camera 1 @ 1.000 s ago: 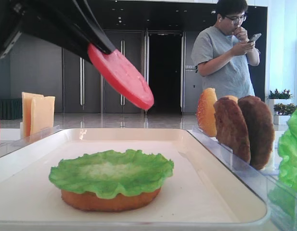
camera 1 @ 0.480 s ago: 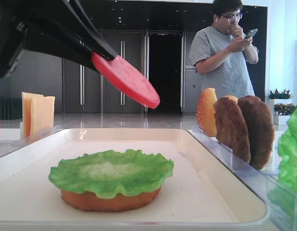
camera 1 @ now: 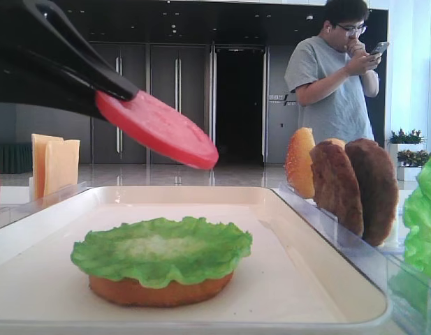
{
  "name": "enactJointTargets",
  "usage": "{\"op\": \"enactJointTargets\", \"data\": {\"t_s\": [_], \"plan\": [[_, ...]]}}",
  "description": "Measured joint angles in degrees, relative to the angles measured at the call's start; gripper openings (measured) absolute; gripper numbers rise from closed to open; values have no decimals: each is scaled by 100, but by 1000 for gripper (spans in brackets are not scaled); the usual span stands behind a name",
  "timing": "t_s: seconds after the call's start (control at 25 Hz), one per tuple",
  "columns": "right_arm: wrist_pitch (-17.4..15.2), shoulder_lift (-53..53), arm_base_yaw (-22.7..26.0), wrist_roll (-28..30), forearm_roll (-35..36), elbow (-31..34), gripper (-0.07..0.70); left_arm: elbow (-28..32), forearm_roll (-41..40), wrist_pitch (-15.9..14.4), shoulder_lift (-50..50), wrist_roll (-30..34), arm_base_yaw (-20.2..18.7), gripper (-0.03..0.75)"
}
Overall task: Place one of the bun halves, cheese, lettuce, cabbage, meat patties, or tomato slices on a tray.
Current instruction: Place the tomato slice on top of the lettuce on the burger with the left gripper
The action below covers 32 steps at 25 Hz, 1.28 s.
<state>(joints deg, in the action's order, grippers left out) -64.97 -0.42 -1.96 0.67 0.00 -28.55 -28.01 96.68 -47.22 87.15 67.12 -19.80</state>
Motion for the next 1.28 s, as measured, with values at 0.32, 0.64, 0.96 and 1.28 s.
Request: {"op": "enactJointTargets", "data": {"t_s": [0.32, 0.64, 0.96, 1.28], "plan": [[0, 0, 0, 0, 0, 0, 307, 0, 54, -4, 580, 197, 7, 62], [0, 0, 0, 0, 0, 0, 307, -136, 78, 2, 688, 375, 9, 62], [0, 0, 0, 0, 0, 0, 307, -219, 82, 129, 921, 511, 9, 62], [0, 0, 0, 0, 0, 0, 307, -372, 89, -101, 1393, 668, 9, 61]]}}
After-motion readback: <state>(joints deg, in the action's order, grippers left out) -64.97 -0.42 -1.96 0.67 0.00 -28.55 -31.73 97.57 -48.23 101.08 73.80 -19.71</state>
